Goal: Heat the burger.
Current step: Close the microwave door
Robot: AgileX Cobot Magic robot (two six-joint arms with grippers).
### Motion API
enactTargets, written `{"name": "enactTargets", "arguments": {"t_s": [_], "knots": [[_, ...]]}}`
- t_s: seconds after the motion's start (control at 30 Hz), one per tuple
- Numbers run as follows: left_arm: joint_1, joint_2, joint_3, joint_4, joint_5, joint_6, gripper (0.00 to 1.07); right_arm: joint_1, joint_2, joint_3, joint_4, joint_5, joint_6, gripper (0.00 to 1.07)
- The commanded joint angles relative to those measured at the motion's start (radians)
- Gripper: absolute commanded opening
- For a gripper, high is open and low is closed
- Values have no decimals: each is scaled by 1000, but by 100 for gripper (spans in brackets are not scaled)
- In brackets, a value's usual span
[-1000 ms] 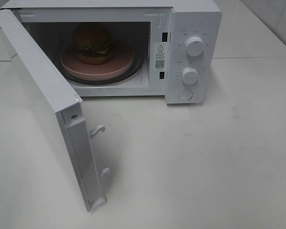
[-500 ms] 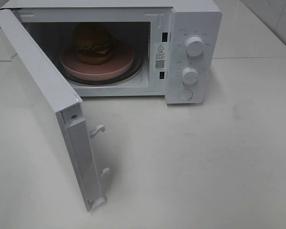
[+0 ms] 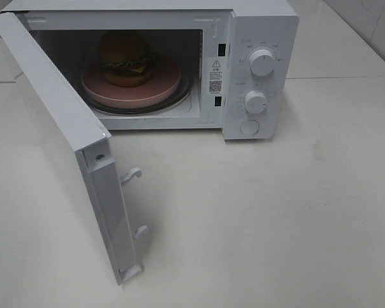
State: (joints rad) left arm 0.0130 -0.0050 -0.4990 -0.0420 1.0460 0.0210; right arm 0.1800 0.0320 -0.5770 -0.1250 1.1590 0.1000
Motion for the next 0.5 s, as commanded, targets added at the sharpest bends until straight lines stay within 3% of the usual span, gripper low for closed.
{"name": "enactTargets", "arguments": {"t_s": [0.03,0.5], "knots": [[-4,-21,2,1,-6,-1,105,-20,-56,39,-2,-64,-6,76],[-4,-20,2,1,-6,-1,105,-27,-63,73,0,-123,-8,76]]}}
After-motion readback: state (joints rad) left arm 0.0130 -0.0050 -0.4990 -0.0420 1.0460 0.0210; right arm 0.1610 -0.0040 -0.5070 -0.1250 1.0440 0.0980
